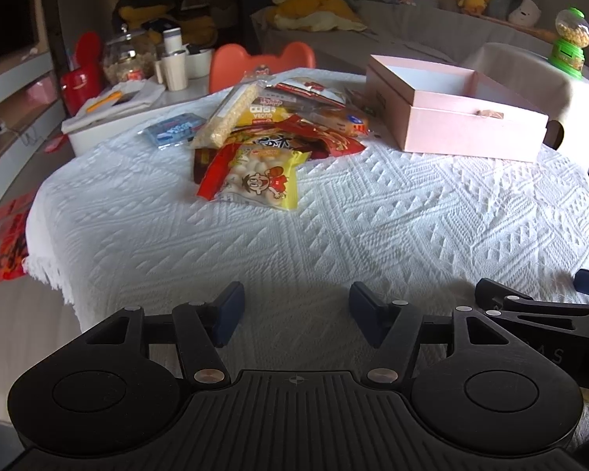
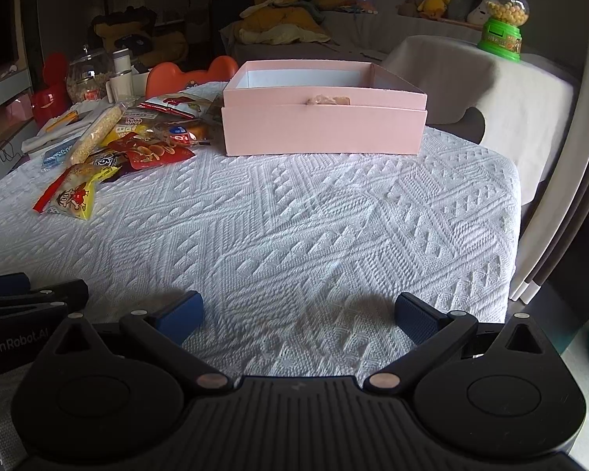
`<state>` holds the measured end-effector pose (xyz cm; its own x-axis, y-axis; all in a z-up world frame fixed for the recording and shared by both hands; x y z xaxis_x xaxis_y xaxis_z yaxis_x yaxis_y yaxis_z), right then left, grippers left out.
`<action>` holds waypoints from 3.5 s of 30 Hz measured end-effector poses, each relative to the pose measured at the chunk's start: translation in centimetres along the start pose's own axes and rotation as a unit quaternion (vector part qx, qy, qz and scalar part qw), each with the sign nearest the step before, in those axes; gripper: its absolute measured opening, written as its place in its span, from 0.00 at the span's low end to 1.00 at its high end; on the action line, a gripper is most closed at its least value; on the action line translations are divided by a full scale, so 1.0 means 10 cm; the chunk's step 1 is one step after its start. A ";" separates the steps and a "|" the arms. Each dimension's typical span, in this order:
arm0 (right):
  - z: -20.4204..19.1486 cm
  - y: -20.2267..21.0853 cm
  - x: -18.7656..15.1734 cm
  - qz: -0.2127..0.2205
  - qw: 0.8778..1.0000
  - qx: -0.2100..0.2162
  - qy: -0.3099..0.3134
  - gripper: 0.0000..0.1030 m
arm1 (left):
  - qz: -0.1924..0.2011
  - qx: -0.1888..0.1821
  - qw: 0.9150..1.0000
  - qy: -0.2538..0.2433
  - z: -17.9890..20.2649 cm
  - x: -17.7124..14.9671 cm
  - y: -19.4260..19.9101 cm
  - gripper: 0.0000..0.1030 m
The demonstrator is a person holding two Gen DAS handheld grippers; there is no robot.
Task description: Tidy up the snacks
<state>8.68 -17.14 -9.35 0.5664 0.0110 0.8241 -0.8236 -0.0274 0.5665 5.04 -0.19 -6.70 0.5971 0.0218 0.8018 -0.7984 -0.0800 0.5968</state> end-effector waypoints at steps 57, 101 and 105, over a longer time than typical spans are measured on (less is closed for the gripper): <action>0.00 0.00 0.00 0.001 1.000 0.000 0.000 1.00 | -0.023 0.001 1.000 0.001 0.00 0.03 -0.05 0.66; -0.29 -0.26 0.33 -0.165 0.977 0.021 0.132 0.97 | -0.192 0.026 0.965 0.174 -0.49 1.08 -1.34 0.73; -0.18 -0.44 0.71 -0.127 0.981 0.058 0.133 0.93 | -0.190 0.008 0.970 0.149 -0.48 1.07 -1.24 0.55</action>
<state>16.29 -15.12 -6.03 0.7118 0.2928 0.6384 -0.6399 -0.1044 0.7614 20.99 5.83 -5.37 0.7970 0.3400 0.4991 -0.5230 -0.0248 0.8520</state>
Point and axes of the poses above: each gripper's, at about its wrist camera, not at the fingertips, and y roughly against the way its jaws point, z to its right, x to its top, the point moved 9 cm from there along -y, roughly the way its jaws point, and after that the axes turned 7 degrees about z, right-handed, at the moved point
